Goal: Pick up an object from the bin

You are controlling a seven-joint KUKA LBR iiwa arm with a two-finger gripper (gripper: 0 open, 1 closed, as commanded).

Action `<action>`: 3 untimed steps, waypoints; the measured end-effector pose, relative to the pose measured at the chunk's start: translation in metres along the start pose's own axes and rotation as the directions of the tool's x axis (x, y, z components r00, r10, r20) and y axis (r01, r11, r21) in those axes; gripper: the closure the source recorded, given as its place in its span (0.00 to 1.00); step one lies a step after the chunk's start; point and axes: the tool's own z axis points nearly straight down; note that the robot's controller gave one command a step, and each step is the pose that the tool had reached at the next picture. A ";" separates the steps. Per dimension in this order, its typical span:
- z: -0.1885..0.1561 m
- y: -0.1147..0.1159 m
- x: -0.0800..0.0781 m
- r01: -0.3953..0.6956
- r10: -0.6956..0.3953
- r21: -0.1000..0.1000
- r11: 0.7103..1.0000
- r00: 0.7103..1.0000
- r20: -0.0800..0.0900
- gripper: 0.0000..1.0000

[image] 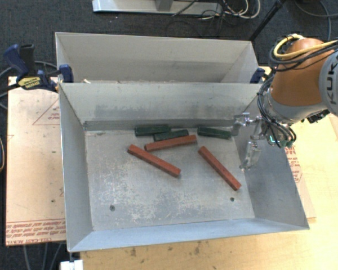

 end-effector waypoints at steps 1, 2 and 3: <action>0.084 0.007 0.039 -0.056 0.056 -0.002 0.998 0.998 0.000 0.00; 0.082 0.029 0.068 -0.495 0.495 -0.003 0.869 0.869 0.004 0.00; 0.081 0.029 0.067 -0.494 0.494 -0.002 0.869 0.869 0.005 1.00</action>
Offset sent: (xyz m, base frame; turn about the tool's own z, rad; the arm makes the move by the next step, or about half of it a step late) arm -0.0378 0.0055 -0.0808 0.0571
